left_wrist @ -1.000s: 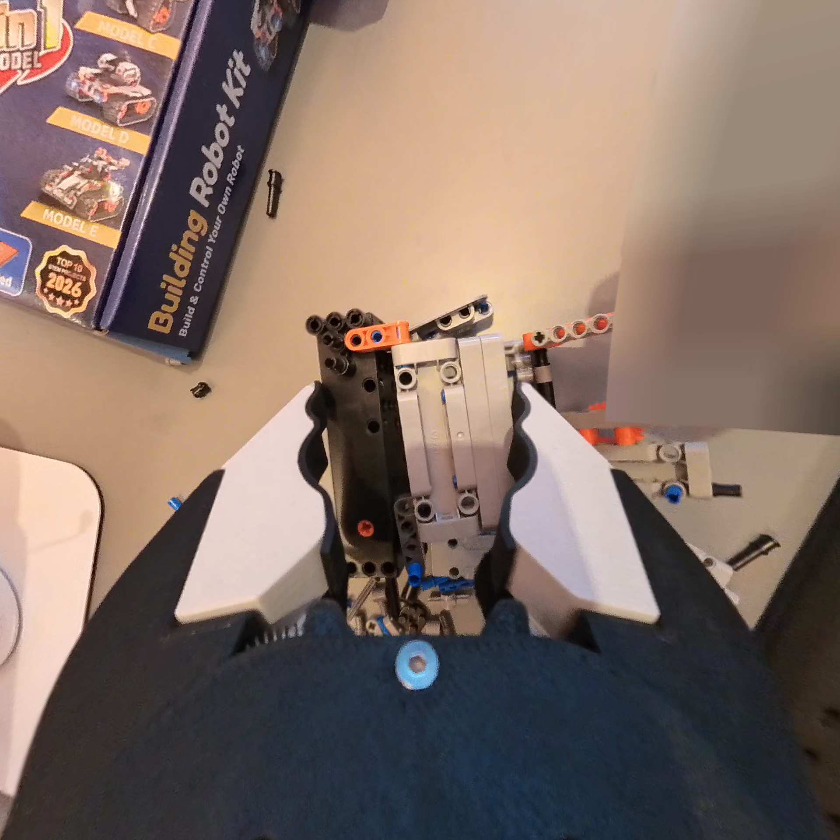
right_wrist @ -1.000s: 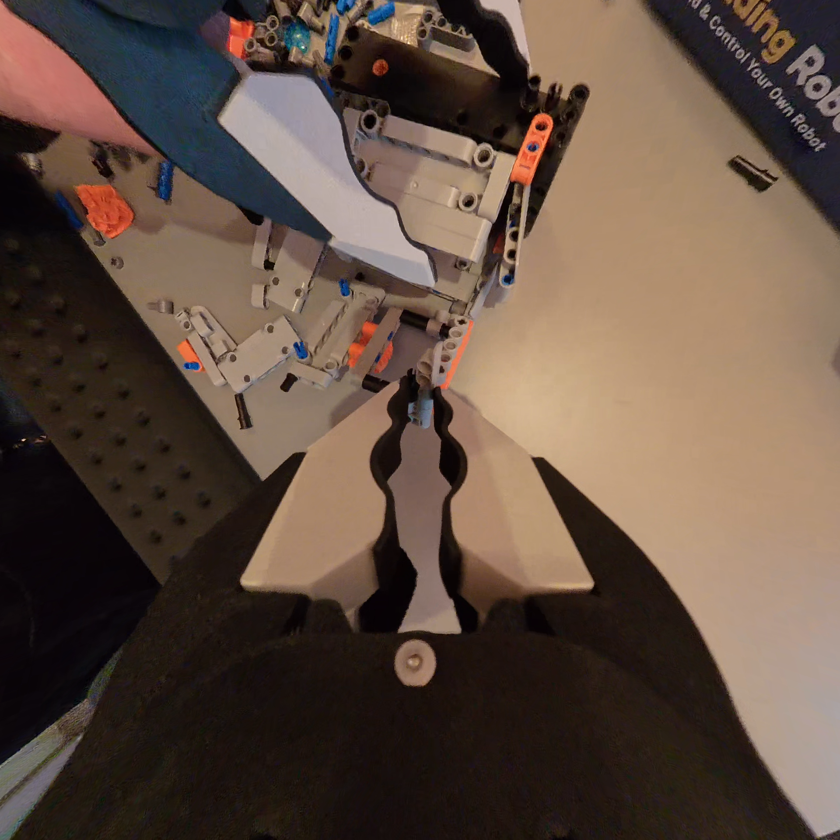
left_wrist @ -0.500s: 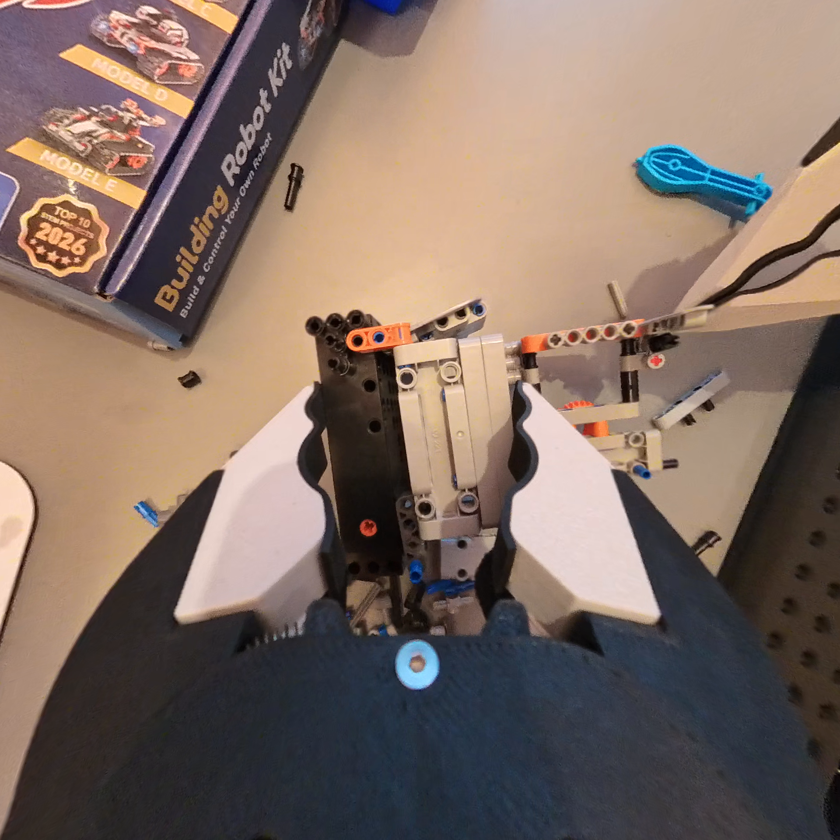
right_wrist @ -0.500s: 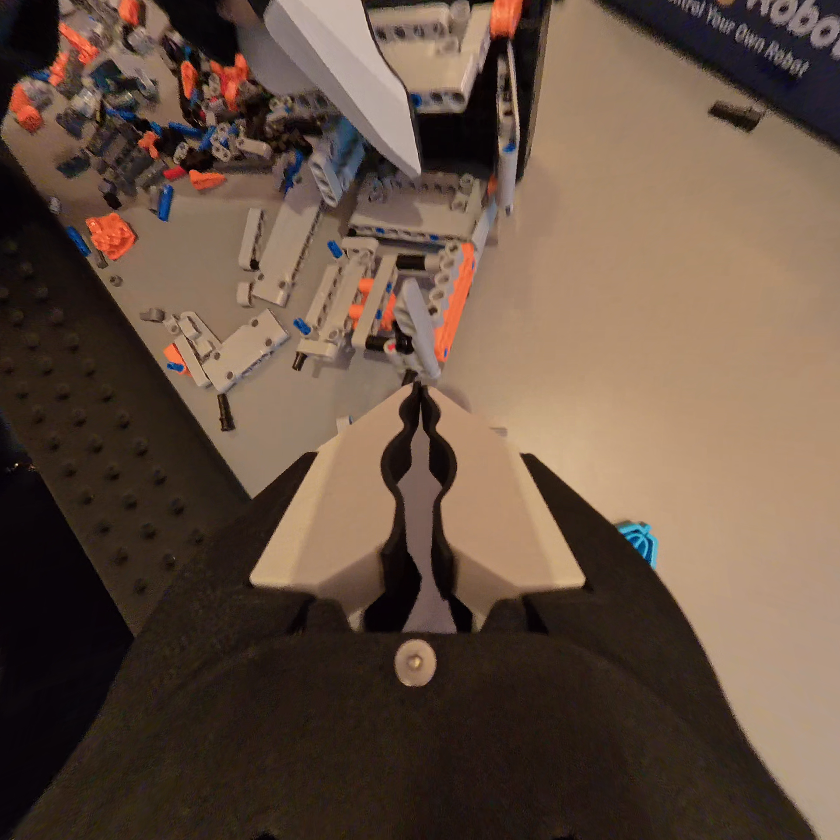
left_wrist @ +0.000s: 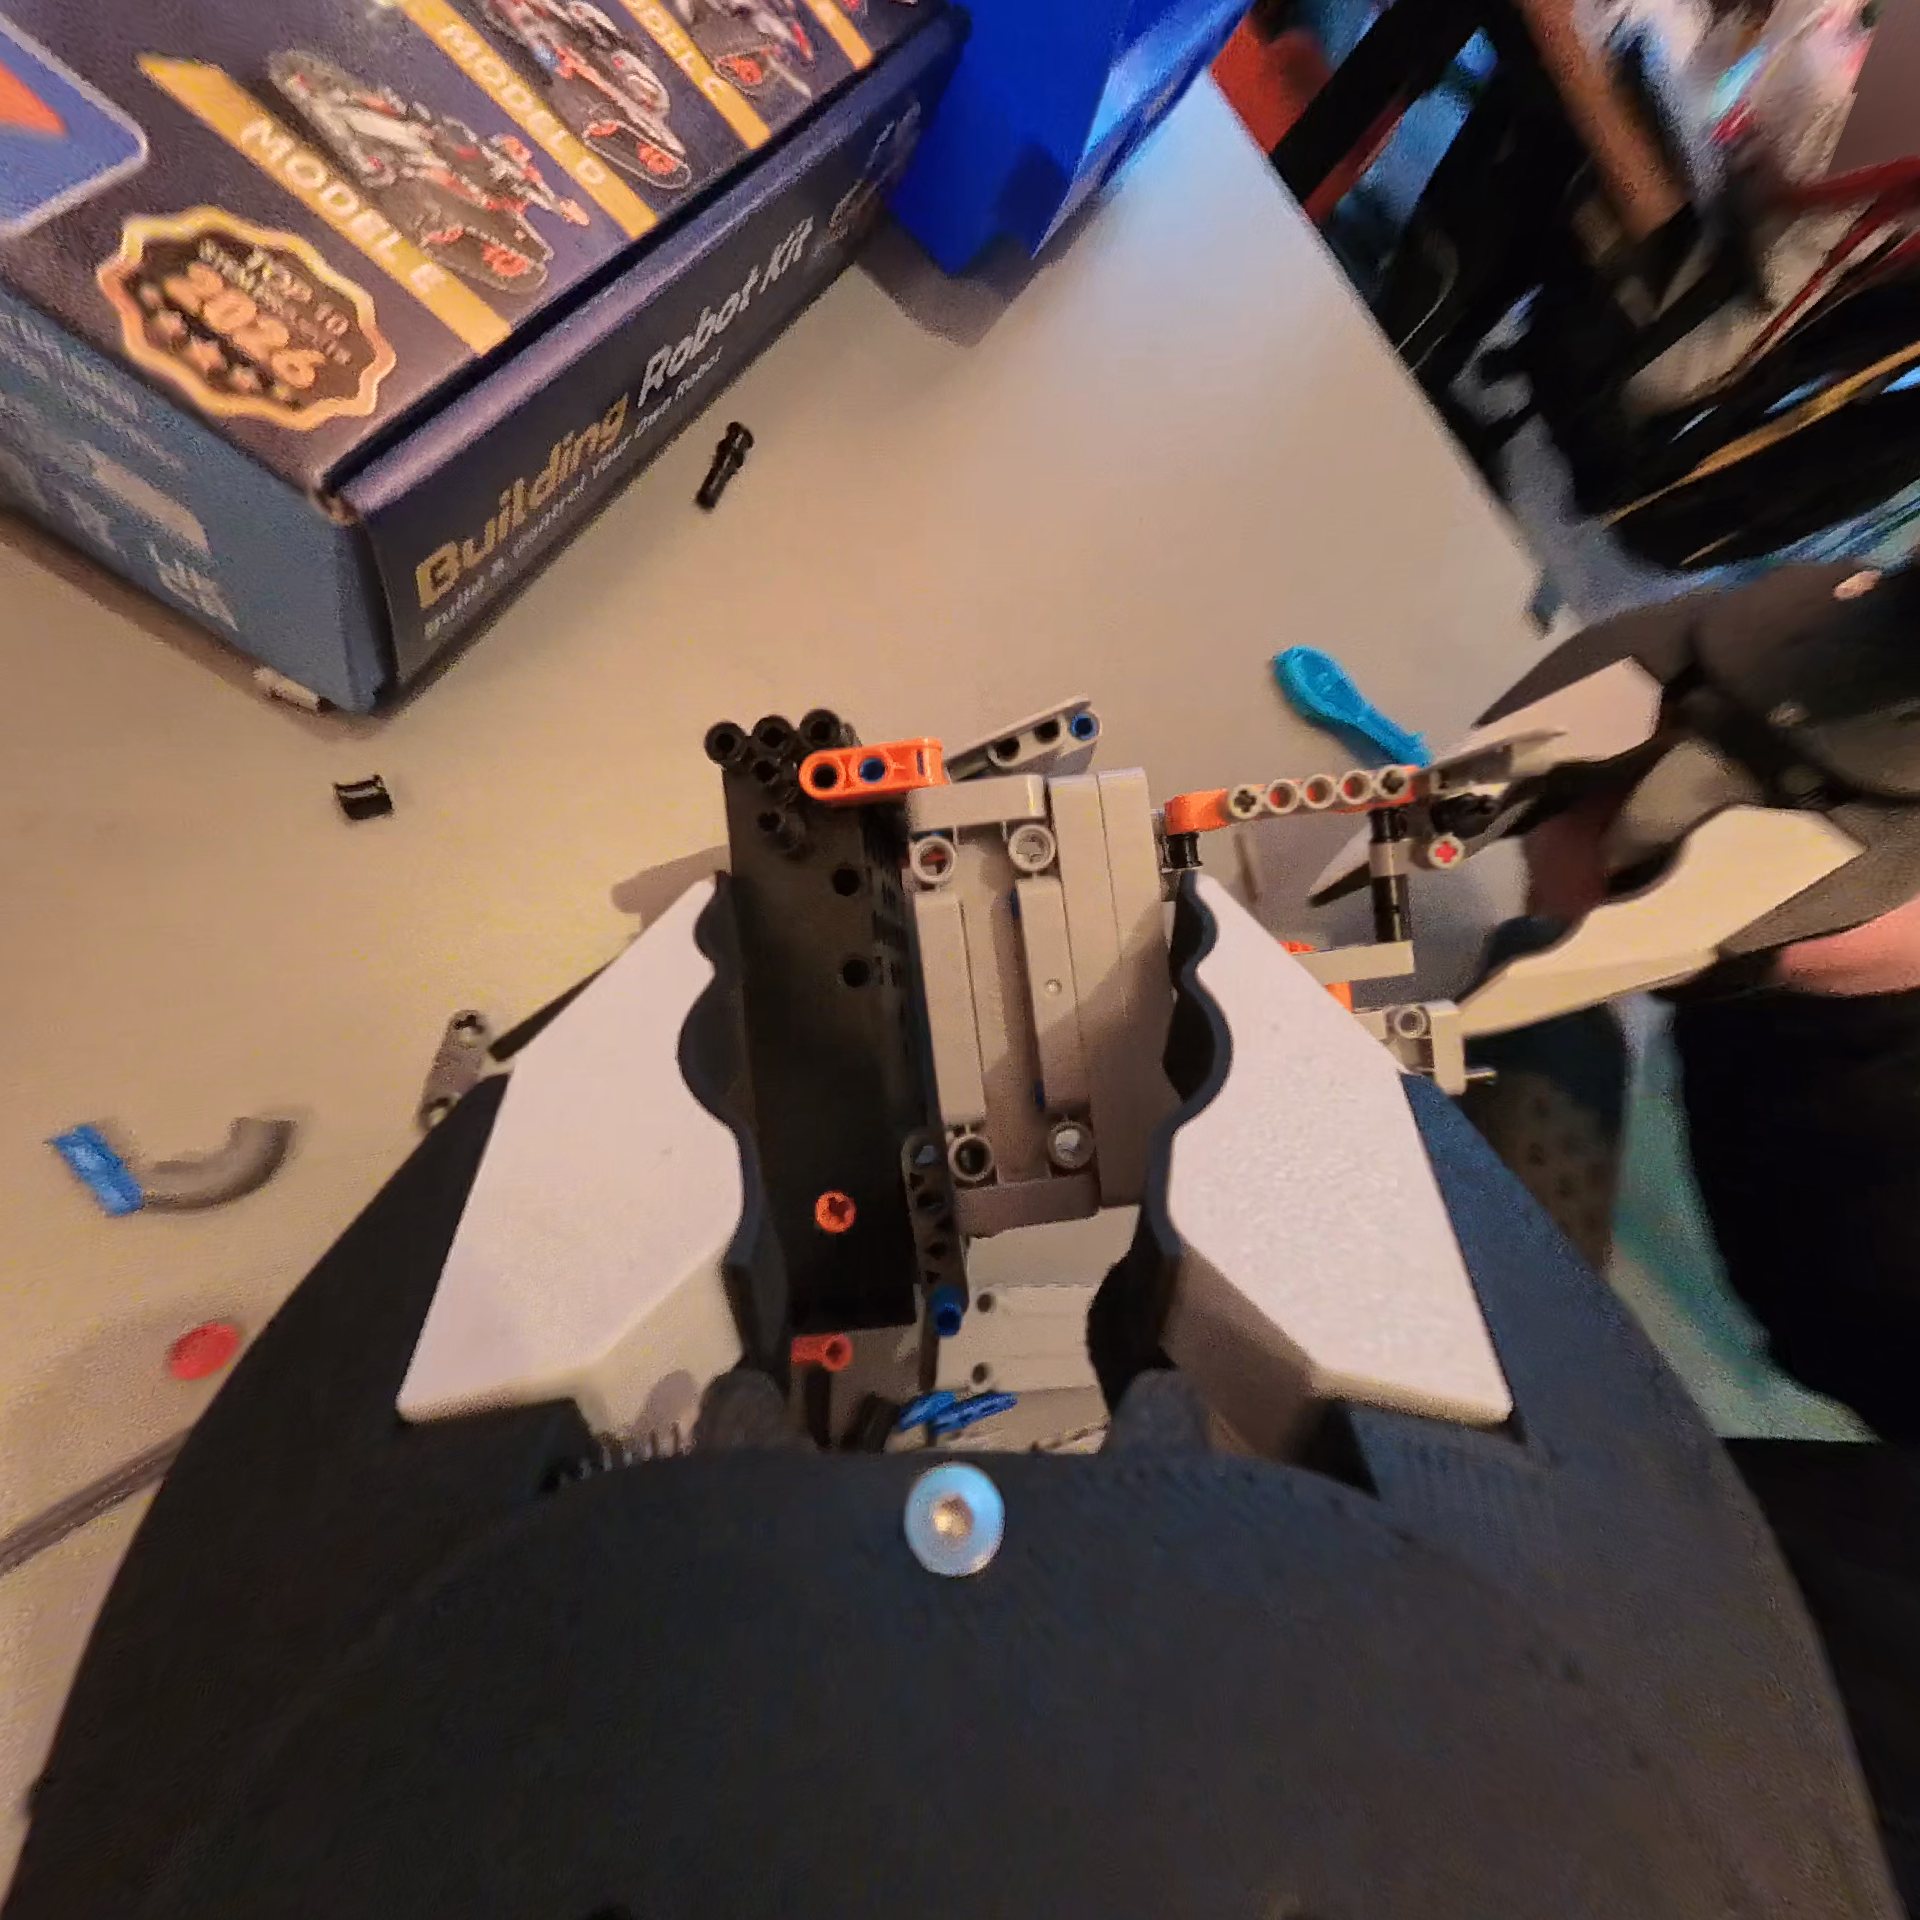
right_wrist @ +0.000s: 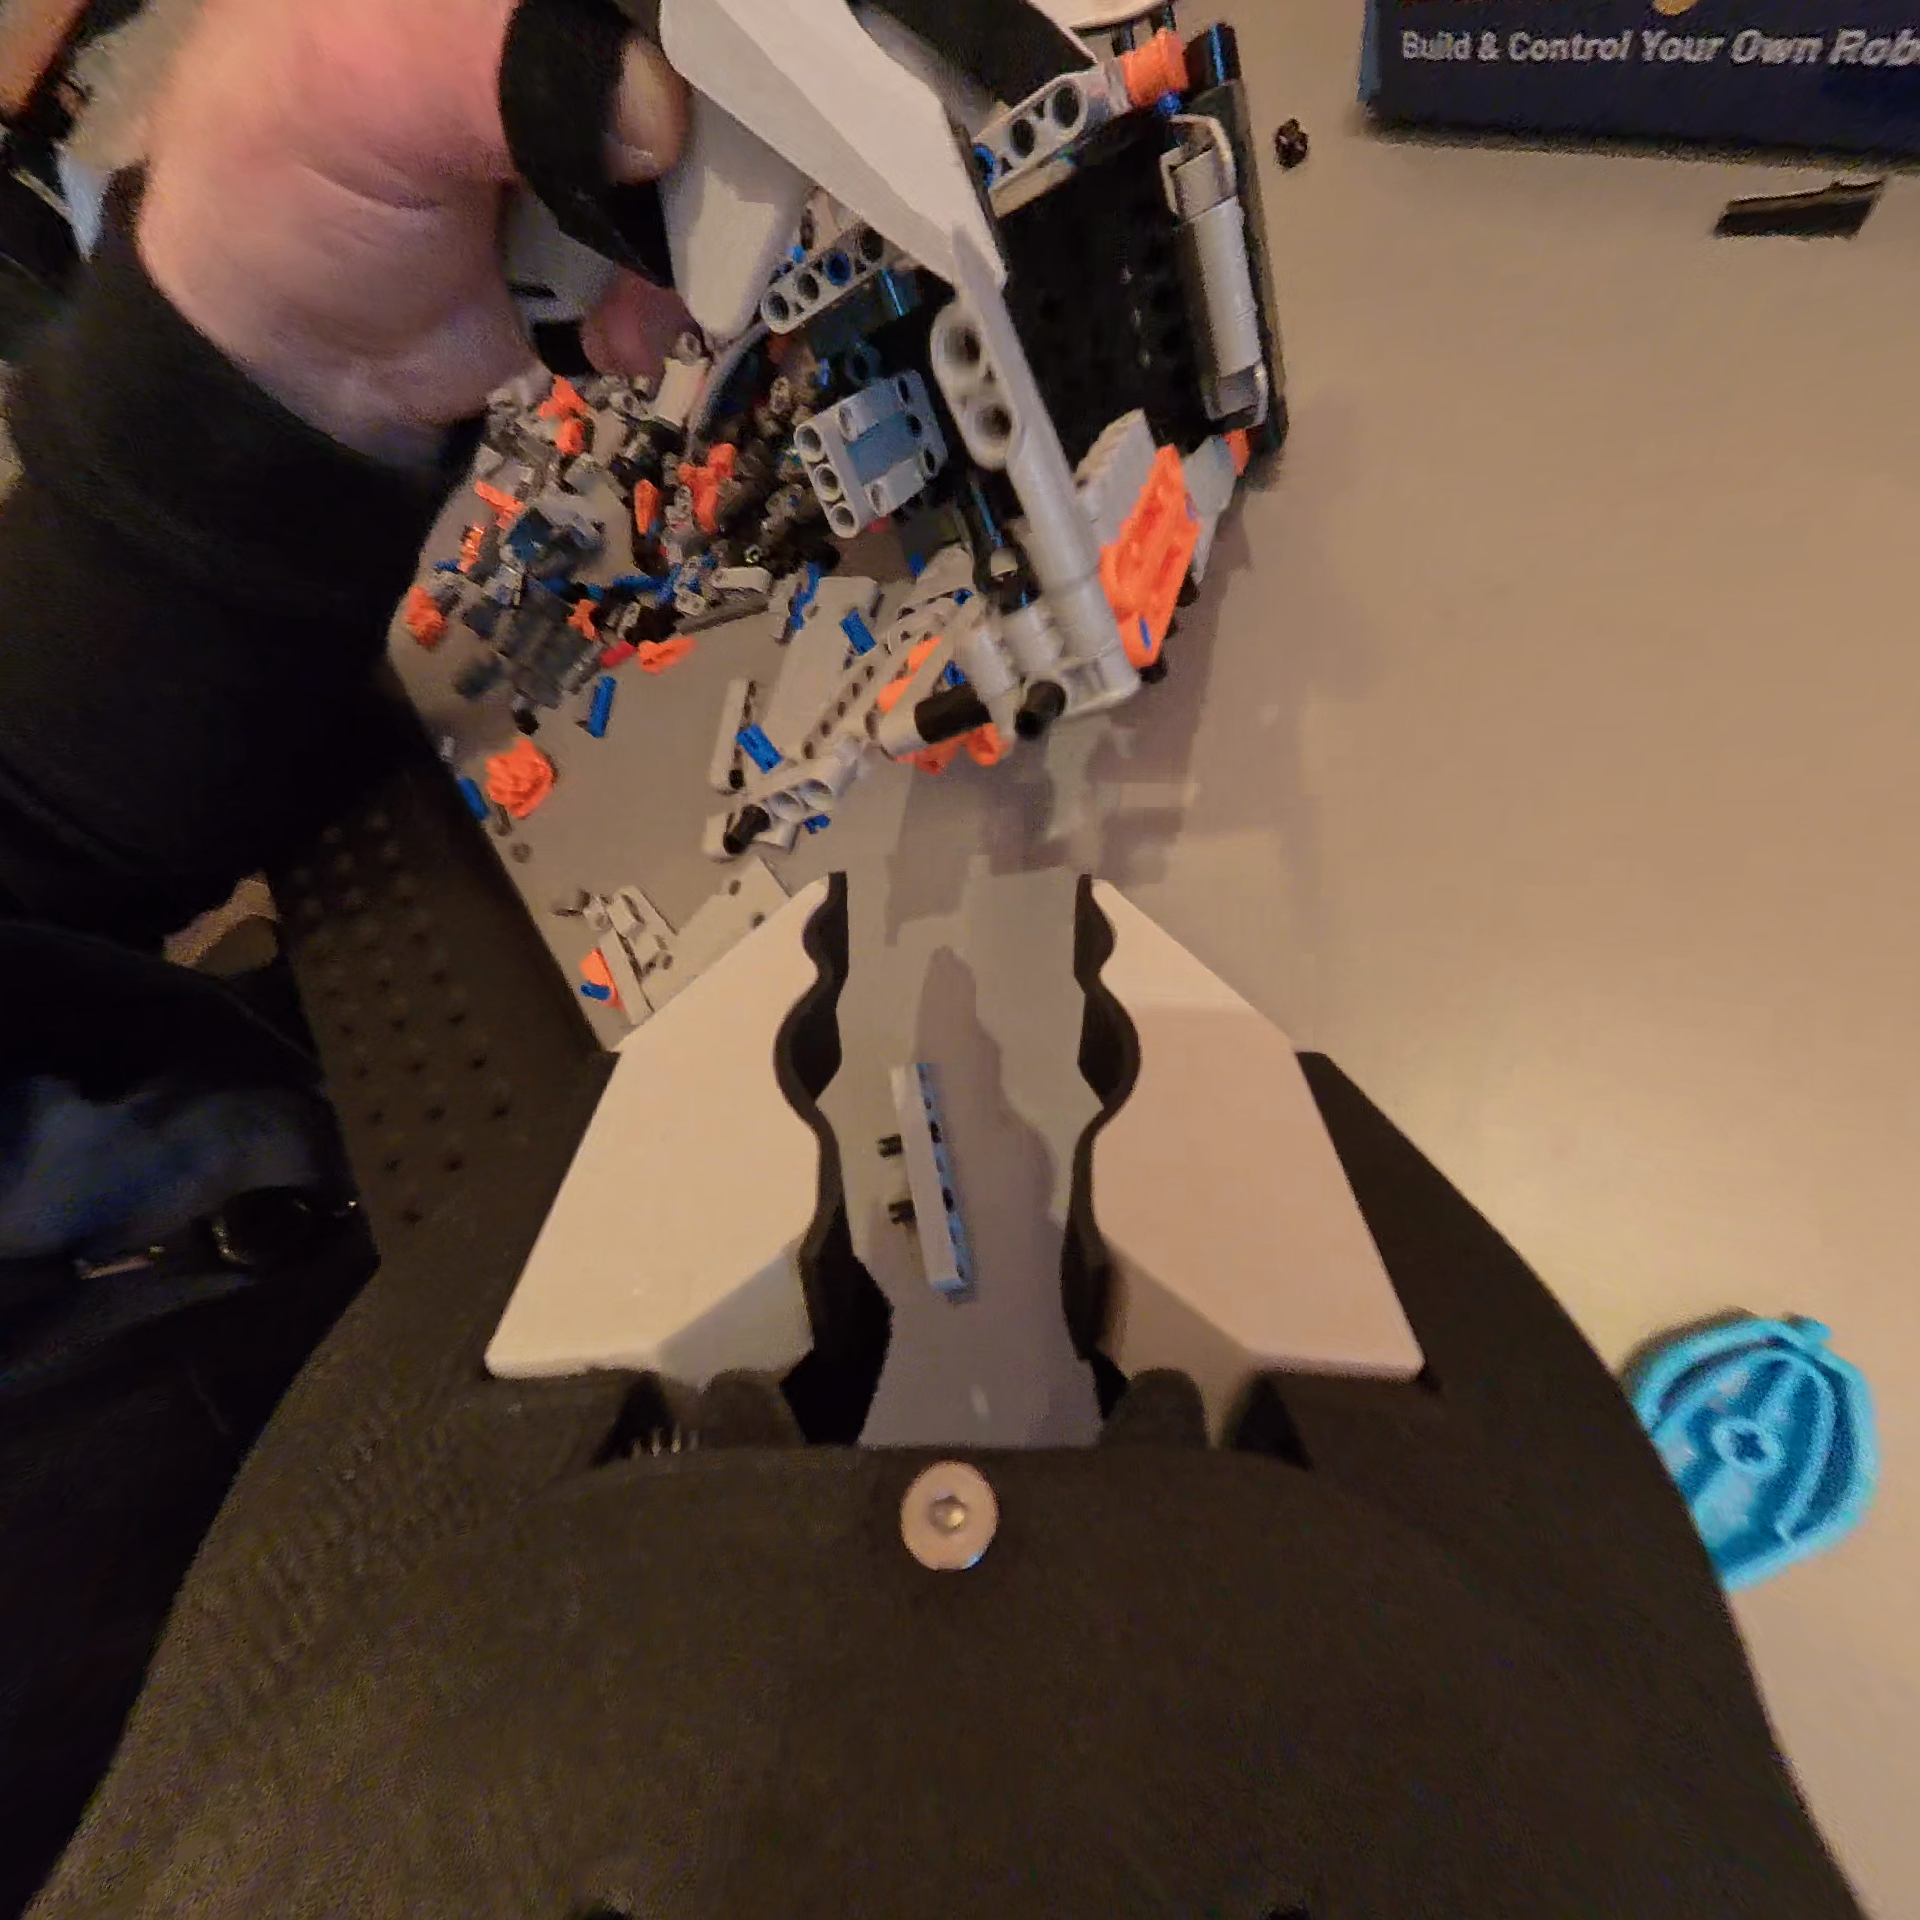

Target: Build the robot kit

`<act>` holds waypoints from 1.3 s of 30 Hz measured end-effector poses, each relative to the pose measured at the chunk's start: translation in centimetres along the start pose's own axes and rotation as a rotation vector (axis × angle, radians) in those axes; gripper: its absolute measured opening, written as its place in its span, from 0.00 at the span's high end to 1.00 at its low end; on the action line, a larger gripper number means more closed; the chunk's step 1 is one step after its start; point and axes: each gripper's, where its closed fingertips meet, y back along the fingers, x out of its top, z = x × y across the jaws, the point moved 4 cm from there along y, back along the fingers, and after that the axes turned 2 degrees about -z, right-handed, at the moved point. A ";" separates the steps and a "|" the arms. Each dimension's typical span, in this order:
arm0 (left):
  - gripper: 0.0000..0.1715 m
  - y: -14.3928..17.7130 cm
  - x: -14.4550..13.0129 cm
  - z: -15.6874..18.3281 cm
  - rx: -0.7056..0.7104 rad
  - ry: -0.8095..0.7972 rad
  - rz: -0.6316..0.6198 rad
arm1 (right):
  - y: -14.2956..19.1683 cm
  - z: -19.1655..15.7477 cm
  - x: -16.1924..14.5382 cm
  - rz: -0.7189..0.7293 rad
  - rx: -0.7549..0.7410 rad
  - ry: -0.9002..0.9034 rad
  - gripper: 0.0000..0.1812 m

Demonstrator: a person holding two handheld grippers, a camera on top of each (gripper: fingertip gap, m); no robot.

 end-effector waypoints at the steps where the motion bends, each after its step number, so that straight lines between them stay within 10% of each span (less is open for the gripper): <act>1: 0.52 0.0 0.0 -0.2 -0.045 0.049 0.023 | -0.3 -0.3 0.1 0.010 0.013 0.004 0.76; 9: 0.53 -0.1 -1.3 -0.7 -0.269 0.286 0.109 | -2.5 -1.8 1.7 0.045 0.041 0.042 0.73; 26: 0.58 3.2 -4.2 -1.2 -0.174 0.232 0.104 | -5.2 -3.0 4.0 0.026 -0.031 0.109 0.69; 39: 0.55 -0.4 -7.4 7.9 -0.425 0.153 -0.011 | 3.5 -0.5 1.1 0.058 -0.177 0.102 0.70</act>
